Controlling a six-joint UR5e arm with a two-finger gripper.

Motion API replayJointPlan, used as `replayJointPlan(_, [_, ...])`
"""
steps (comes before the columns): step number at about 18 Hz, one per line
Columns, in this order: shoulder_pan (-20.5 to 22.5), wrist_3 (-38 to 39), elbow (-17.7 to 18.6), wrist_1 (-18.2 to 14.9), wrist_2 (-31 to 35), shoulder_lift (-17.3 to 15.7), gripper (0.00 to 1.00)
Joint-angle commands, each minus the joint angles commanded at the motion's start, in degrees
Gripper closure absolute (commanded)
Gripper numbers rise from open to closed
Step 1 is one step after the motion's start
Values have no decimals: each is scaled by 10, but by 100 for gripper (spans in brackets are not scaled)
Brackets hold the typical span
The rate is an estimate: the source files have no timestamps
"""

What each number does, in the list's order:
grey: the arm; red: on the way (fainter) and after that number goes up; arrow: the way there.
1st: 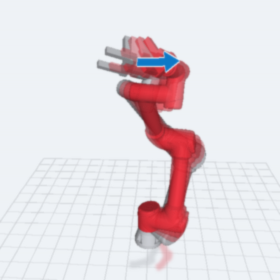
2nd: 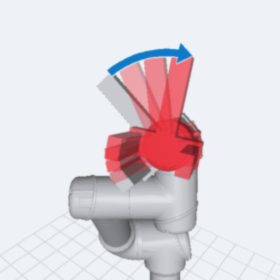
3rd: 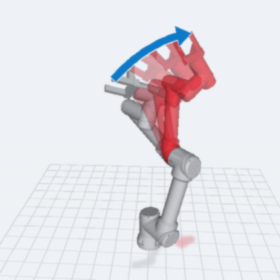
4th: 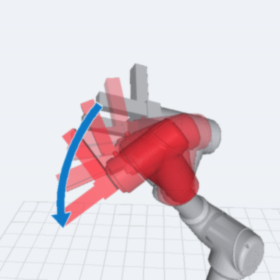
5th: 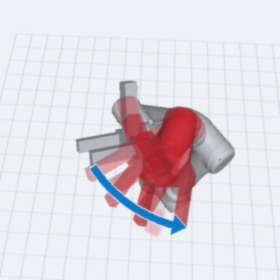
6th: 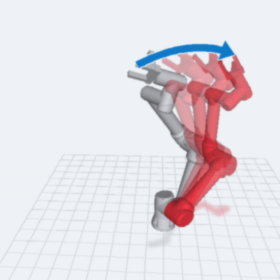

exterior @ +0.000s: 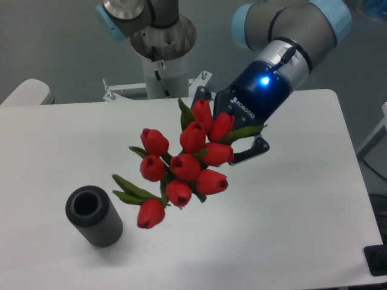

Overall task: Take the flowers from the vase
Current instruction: 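Carry the tulip bunch up and away from the vase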

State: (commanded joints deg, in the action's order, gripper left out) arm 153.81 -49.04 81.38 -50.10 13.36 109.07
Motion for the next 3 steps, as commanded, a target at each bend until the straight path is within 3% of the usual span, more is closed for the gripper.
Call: replayJointPlan(3, [8,-13,9,-1,-1,0,62])
